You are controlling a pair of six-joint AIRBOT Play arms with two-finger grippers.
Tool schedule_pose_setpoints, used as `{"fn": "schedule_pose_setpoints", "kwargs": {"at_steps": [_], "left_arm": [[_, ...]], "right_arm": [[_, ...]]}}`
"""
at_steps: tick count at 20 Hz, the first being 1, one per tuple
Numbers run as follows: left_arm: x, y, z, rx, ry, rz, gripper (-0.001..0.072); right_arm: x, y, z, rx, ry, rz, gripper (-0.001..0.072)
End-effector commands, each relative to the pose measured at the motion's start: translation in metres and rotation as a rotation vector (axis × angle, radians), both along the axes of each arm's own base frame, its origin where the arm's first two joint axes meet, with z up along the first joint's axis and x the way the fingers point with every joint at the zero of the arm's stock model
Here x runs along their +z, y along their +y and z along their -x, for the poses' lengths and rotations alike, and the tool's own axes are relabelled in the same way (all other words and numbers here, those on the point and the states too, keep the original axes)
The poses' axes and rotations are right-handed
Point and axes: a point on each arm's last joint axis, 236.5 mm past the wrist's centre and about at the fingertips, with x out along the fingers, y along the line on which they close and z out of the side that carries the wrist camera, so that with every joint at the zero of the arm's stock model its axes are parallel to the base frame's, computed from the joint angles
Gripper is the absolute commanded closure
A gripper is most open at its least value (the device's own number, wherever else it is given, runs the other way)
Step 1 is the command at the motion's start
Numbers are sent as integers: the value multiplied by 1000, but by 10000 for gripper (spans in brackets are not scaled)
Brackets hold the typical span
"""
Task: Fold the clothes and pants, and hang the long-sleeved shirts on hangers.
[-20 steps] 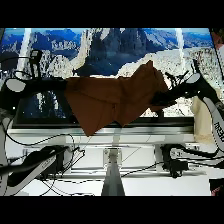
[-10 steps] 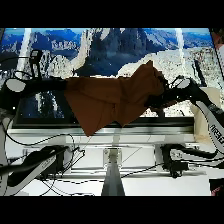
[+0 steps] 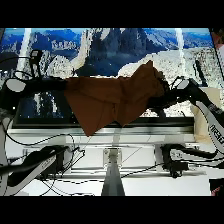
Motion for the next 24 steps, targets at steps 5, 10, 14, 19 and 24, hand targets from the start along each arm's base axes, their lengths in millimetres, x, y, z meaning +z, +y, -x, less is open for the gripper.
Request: {"fn": "schedule_pose_setpoints", "kwargs": {"at_steps": [5, 10, 14, 19, 24], "left_arm": [[-1, 0, 0, -1, 1, 0, 693], [0, 0, 0, 0, 0, 0, 693], [10, 1, -4, 26, -21, 12, 693], [129, 13, -28, 114, -331, 21, 695], [347, 52, 19, 314, -976, 25, 695]], "right_arm": [[1, 3, -33, -145, -78, -12, 559], [20, 14, -32, -120, -91, -66, 694], [100, 11, -73, -115, -357, -65, 694], [295, -11, -106, -85, -922, 49, 694], [536, -30, -40, -216, -1615, 96, 694]]}}
